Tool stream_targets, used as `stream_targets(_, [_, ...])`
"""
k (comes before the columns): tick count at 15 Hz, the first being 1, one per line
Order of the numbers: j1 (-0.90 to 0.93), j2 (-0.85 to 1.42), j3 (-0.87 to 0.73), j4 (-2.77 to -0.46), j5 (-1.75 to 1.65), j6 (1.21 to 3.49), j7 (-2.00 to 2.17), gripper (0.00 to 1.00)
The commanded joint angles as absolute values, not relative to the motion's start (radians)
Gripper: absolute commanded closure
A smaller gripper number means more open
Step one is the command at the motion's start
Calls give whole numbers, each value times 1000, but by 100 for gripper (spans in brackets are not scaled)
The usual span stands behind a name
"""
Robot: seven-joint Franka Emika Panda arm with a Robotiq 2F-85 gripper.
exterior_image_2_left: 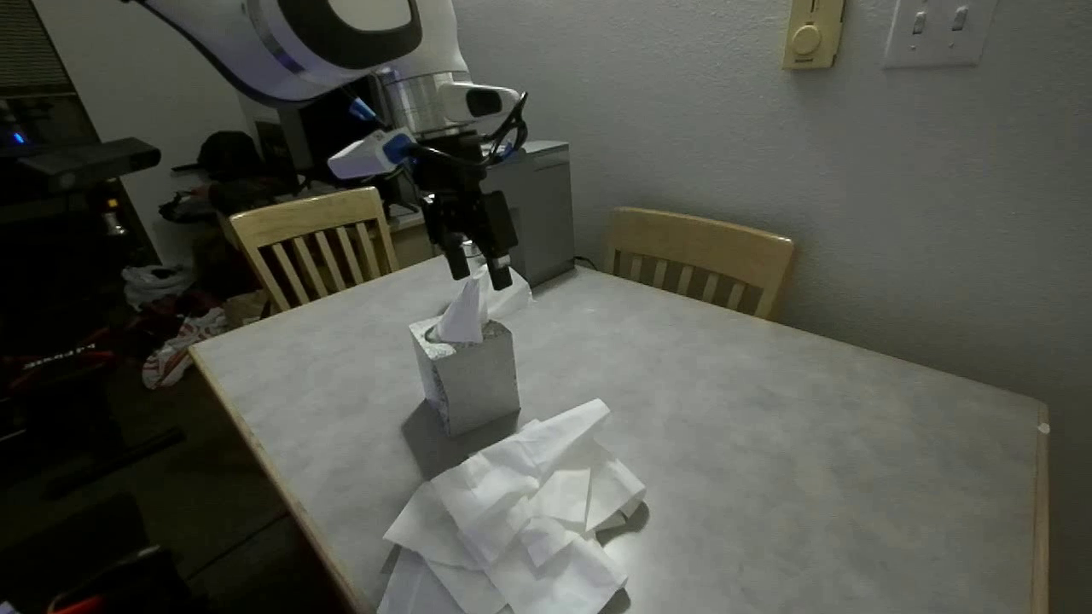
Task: Remove one of the tissues from the box and place it on the table
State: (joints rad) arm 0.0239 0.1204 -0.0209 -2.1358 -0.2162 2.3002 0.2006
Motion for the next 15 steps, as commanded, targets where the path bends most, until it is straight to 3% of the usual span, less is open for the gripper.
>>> stream_targets(1, [20, 140, -20, -2117, -197, 2302, 196, 0])
stream_targets(11, [13, 197, -18, -2102, -38, 2346, 112, 0])
stream_targets(12, [14, 199, -18, -2101, -42, 2347, 113, 25])
stream_targets(13, [15, 200, -18, -2099, -46, 2347, 111, 26])
stream_targets(15, [16, 198, -17, -2100, -48, 2347, 107, 40])
